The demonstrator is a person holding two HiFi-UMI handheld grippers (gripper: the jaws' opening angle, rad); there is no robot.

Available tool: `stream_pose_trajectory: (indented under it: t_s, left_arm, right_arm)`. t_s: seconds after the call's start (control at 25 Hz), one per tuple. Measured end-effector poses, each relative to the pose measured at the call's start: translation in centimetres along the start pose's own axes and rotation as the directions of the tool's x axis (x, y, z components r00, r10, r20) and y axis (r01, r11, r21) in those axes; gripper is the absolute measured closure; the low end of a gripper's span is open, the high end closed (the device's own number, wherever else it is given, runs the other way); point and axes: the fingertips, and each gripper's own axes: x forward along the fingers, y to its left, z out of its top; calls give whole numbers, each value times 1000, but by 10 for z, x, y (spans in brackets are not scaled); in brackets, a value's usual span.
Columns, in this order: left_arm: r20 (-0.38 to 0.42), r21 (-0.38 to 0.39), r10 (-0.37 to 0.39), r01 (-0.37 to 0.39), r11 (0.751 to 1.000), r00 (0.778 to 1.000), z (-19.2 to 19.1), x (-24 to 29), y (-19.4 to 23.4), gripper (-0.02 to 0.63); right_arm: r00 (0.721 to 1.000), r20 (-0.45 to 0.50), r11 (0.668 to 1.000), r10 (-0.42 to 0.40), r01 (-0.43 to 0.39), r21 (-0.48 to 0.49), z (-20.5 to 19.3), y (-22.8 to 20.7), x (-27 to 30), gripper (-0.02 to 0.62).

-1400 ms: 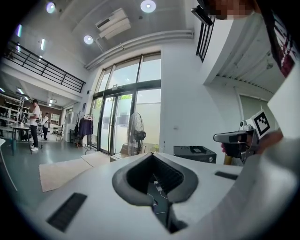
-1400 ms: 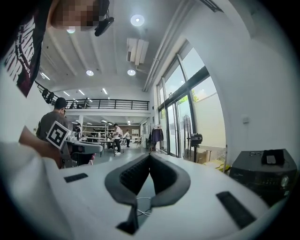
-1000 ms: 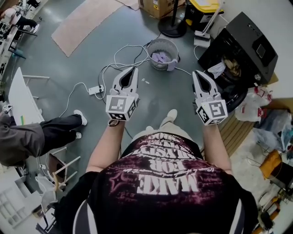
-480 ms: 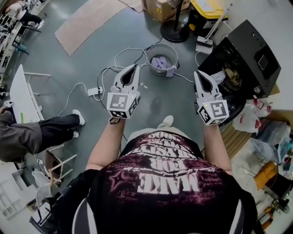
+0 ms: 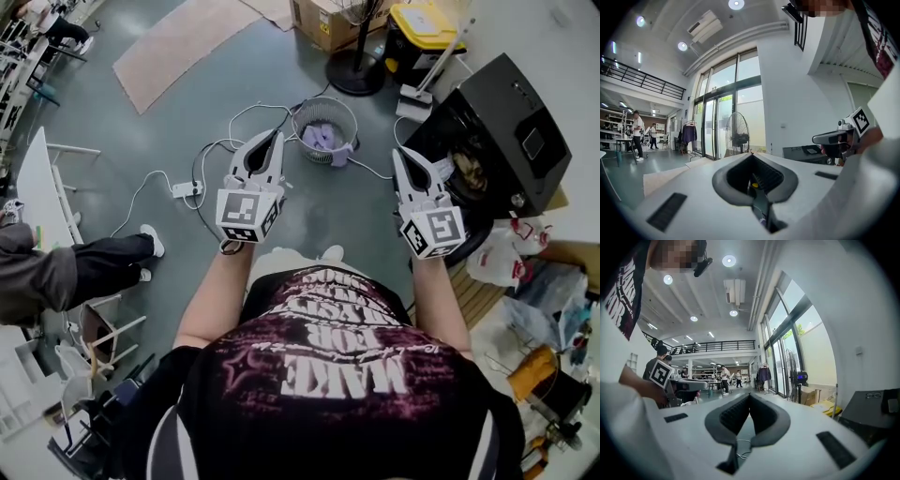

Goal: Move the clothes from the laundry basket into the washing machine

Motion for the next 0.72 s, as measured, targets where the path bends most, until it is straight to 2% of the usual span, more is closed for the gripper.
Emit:
stream_pose_trajectory:
  t_s: [0.4,0.72]
  left_arm:
    - [-19,5,7,-7,1000,1000,-5,5,11,607]
    - [-9,22,-48,49,999,999,1,22,25,607]
  right_arm:
    - [1000,-11,1000,-2,2,17,-5,-4,9,591]
    - [1000,-18,1000,-24,24,20,-4,-2,31,591]
